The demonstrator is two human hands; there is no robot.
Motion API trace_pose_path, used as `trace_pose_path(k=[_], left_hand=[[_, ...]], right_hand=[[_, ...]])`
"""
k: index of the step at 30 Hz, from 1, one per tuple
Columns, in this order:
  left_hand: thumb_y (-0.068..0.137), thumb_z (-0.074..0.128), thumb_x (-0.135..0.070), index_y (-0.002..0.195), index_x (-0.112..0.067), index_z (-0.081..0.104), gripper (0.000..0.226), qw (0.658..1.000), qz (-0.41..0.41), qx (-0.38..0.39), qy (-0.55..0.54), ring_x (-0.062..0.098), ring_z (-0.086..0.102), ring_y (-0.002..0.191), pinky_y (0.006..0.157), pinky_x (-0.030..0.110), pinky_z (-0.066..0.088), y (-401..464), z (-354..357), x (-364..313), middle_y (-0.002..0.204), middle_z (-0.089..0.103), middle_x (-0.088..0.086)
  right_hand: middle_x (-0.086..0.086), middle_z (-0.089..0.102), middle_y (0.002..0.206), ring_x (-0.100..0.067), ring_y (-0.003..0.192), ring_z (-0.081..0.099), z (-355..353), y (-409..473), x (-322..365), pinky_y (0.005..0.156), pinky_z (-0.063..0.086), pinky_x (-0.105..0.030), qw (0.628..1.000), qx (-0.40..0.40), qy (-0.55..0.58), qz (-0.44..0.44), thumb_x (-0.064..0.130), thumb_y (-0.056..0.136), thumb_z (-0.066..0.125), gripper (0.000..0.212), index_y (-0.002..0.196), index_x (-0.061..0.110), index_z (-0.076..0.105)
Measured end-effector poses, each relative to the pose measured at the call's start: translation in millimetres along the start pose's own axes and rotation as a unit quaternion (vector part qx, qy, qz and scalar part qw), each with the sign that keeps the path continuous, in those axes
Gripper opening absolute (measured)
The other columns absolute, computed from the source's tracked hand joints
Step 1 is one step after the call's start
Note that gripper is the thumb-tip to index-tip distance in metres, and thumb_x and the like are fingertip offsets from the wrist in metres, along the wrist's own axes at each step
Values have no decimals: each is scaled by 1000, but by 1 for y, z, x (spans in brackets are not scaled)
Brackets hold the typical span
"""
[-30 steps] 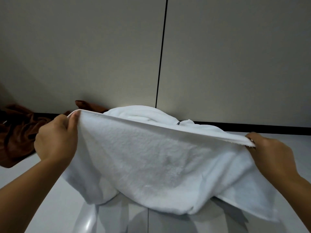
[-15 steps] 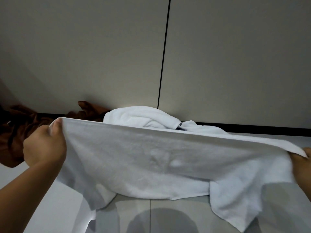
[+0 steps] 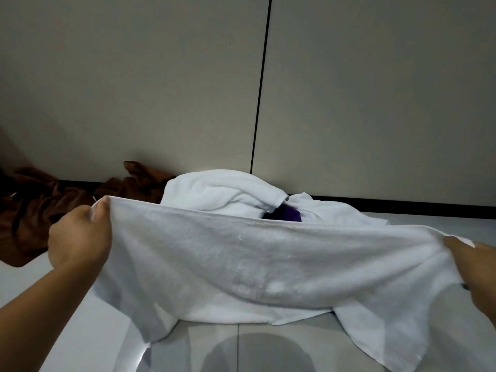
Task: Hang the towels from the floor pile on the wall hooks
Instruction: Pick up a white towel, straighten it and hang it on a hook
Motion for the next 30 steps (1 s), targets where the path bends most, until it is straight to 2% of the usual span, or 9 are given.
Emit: trace_pose_path(k=[2, 4, 8, 12, 16, 19, 21, 25, 30], left_hand=[[98, 37, -43, 83, -3, 56, 47, 998, -45, 16, -36, 35, 50, 72, 68, 40, 41, 0, 2, 0, 77, 53, 19], [96, 47, -37, 101, 1, 62, 41, 986, -128, 53, -96, 45, 53, 96, 84, 46, 43, 1, 11, 4, 99, 58, 25], [76, 72, -31, 124, -2, 54, 59, 908, -284, 172, -255, 40, 55, 109, 99, 50, 41, -3, 37, 4, 124, 57, 19], [84, 68, -33, 113, -1, 59, 44, 887, -263, 249, -288, 33, 57, 106, 96, 39, 44, -22, 56, -39, 114, 60, 13], [86, 64, -42, 88, -11, 61, 31, 875, -189, 327, -303, 30, 58, 102, 96, 40, 46, -48, 58, -91, 102, 60, 10], [87, 64, -35, 74, -18, 54, 24, 845, -133, 393, -337, 19, 56, 76, 73, 29, 46, -73, 51, -123, 75, 56, 2], [86, 66, -26, 64, -18, 55, 26, 806, -112, 441, -379, 12, 57, 57, 57, 21, 46, -88, 42, -138, 60, 58, -2], [87, 62, -7, 82, -12, 66, 8, 763, -70, 501, -404, 10, 64, 58, 48, 17, 48, -107, 29, -156, 70, 68, 1], [93, 51, -3, 87, -4, 65, 15, 761, -22, 499, -414, 2, 54, 41, 39, 9, 37, -112, 23, -159, 53, 62, -7]], right_hand=[[-14, 55, 72, -27, 61, 51, -1, -41, 37, 57, 45, -33, 997, 55, 56, 25, 26, 82, 63, 25, 94, 4, 60], [-12, 53, 73, -23, 62, 48, 7, -52, 47, 56, 40, -29, 989, 110, 81, 59, 17, 86, 62, 17, 98, 7, 57], [-8, 57, 72, -20, 59, 49, 33, -77, 70, 56, 37, -26, 964, 219, 107, 105, 21, 85, 62, 14, 94, 10, 61], [-1, 52, 58, -11, 46, 45, 62, -99, 96, 47, 30, -19, 932, 321, 138, 93, 22, 87, 61, 9, 85, 15, 57], [-10, 64, 88, -17, 74, 59, 84, -134, 127, 61, 45, -26, 893, 415, 167, 48, 25, 88, 61, 26, 106, 6, 66], [-9, 60, 87, -18, 78, 54, 92, -163, 144, 62, 40, -27, 871, 455, 183, 13, 26, 88, 61, 30, 109, 4, 65], [-2, 61, 70, -11, 61, 55, 99, -178, 150, 55, 41, -23, 855, 475, 206, 14, 26, 89, 58, 18, 93, 10, 67], [6, 63, 59, -3, 47, 55, 108, -194, 155, 41, 41, -18, 845, 478, 238, 17, 28, 93, 54, 19, 85, 16, 65], [0, 65, 68, -8, 55, 58, 106, -191, 154, 44, 46, -18, 839, 457, 291, 51, 25, 93, 54, 20, 84, 13, 66]])
Point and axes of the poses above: each hand's wrist, its own y-axis towards the middle knuckle, its own z-axis out of the palm, x = y × z, the point moved 2 cm from there along y, towards the middle knuckle
